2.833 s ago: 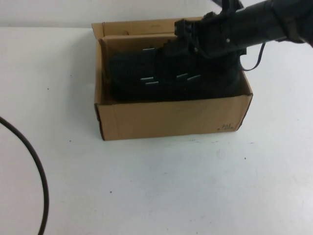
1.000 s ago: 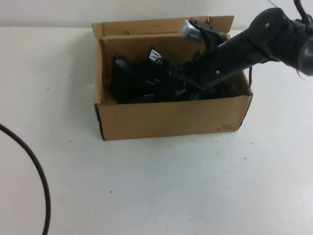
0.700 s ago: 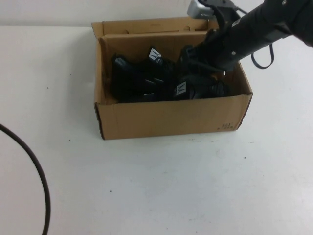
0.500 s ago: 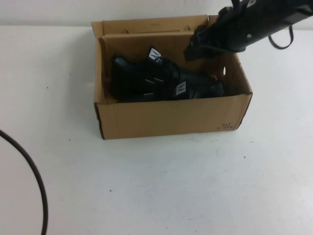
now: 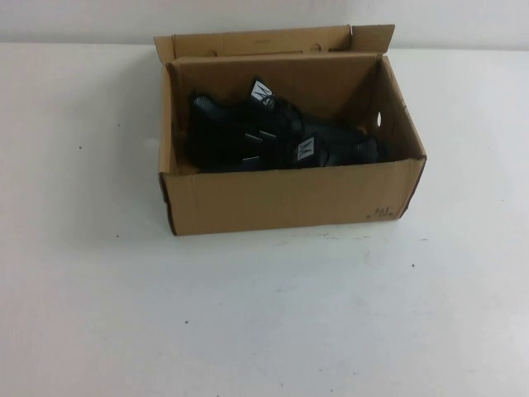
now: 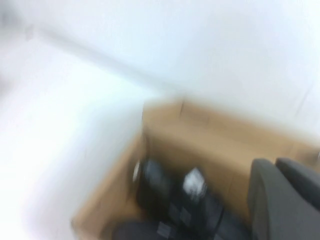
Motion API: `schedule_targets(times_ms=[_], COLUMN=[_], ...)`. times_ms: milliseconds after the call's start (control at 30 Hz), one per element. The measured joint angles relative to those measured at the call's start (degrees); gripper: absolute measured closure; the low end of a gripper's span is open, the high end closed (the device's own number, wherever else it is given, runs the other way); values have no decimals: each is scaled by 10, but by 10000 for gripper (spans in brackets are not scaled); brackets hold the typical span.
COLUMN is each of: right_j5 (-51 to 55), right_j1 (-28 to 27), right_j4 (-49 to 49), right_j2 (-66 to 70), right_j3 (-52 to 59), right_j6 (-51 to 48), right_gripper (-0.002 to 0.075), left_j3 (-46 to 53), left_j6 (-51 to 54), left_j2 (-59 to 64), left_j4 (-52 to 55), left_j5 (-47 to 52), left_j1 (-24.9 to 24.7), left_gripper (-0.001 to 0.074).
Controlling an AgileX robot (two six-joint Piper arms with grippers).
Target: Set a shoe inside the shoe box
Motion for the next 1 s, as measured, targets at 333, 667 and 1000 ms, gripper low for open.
schedule_targets(times_ms=[333, 667, 1000], right_j5=[-130, -208, -339], right_j1=[0, 0, 0], right_j4=[-23, -43, 27], right_j2=[-224, -452, -639], right_j3=[173, 534, 820], right_j6=[0, 1, 1], right_gripper=[740, 741, 741], left_j3=[62, 165, 172], left_j6=[-37, -44, -55], left_j2=[-16, -16, -16], left_j4=[-54, -98, -101], left_j5=[-103, -172, -173], left_j1=[0, 0, 0], left_gripper=[736, 736, 736])
